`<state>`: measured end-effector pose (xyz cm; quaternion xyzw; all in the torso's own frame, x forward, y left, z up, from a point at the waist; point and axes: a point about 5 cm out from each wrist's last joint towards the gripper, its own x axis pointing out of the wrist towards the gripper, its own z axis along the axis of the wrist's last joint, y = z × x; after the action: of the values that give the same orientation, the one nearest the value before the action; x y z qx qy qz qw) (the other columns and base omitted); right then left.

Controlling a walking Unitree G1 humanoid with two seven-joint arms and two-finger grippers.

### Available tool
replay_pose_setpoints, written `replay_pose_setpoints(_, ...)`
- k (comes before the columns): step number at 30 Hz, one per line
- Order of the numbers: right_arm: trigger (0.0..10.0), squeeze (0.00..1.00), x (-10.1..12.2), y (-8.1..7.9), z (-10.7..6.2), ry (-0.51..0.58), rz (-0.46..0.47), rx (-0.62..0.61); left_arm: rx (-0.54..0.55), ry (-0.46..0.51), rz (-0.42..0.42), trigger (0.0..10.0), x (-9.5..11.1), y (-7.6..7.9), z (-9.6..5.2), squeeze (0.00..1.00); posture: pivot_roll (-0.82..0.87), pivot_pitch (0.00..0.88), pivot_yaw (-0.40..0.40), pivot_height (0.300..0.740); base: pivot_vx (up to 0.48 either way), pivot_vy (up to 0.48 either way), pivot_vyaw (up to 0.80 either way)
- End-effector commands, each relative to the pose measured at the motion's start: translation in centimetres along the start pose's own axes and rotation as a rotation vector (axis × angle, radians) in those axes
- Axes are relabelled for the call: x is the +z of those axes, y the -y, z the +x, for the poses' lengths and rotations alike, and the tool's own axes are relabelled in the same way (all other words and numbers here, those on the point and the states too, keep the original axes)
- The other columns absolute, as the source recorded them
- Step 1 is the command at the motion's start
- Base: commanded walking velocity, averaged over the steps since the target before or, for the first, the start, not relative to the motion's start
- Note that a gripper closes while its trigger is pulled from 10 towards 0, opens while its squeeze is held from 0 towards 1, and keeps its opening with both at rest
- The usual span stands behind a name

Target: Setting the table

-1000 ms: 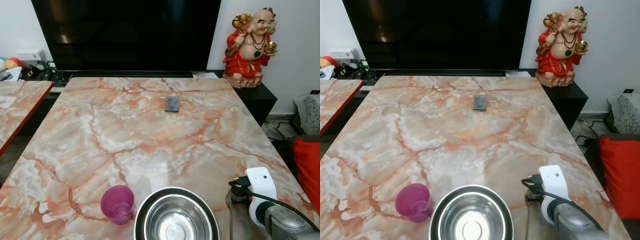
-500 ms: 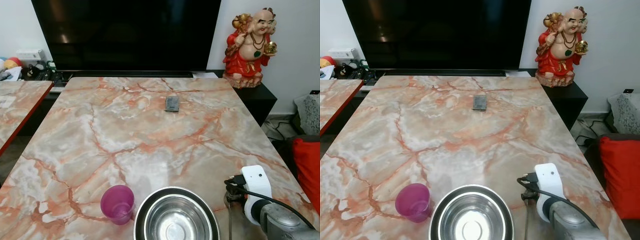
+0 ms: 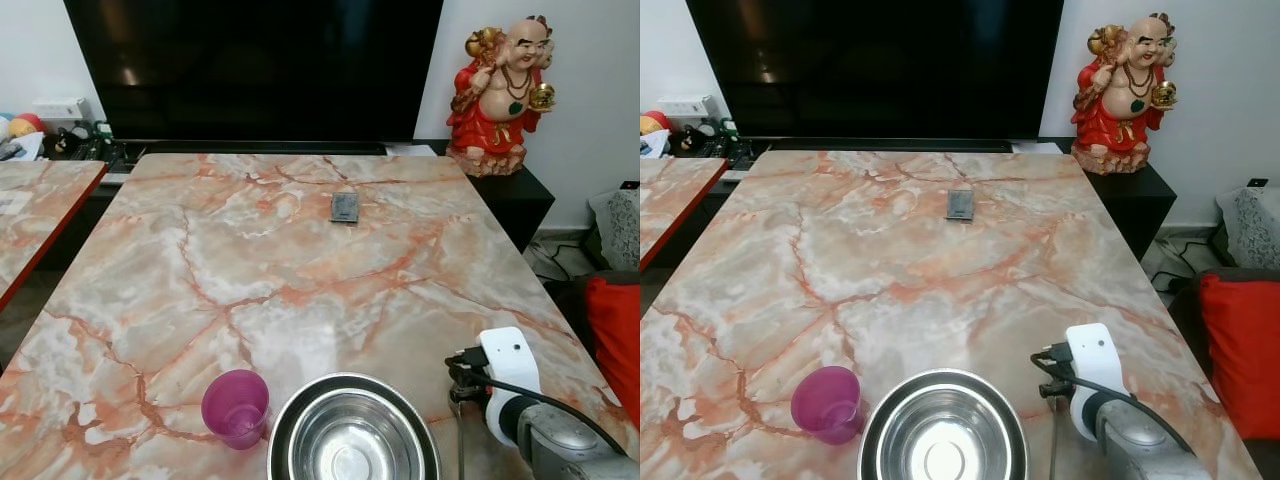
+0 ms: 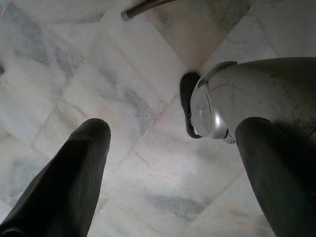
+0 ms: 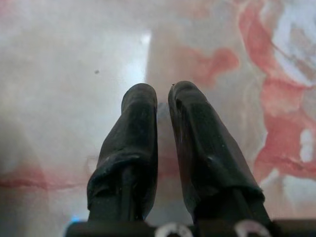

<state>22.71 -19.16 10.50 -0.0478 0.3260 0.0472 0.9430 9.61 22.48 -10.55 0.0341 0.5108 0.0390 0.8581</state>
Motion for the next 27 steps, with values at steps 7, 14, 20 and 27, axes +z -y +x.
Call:
replay_pose_setpoints(7,10.0,0.0,-0.5,0.6,-0.2,-0.018,-0.004,-0.032,-0.042,-0.025,0.003,10.0,-0.5,1.1,0.0,0.0,-0.11,0.036,-0.067,0.74,0.0,0.0,0.0)
replay_pose_setpoints(14,10.0,0.0,-0.9,0.8,0.0,-0.029,-0.009,-0.043,-0.042,-0.027,0.005,10.0,-0.5,1.0,0.0,0.0,-0.11,0.037,-0.065,0.74,0.0,0.0,0.0)
replay_pose_setpoints(20,10.0,0.0,-1.0,1.1,0.1,-0.031,-0.012,-0.057,-0.041,-0.027,0.007,10.0,-0.5,1.0,0.0,0.0,-0.11,0.037,-0.063,0.74,0.0,0.0,0.0)
replay_pose_setpoints(27,10.0,0.0,-0.6,1.5,0.2,-0.008,-0.019,-0.083,-0.04,-0.026,0.012,10.0,-0.4,1.0,0.0,0.0,-0.11,0.034,-0.058,0.74,0.0,0.0,0.0)
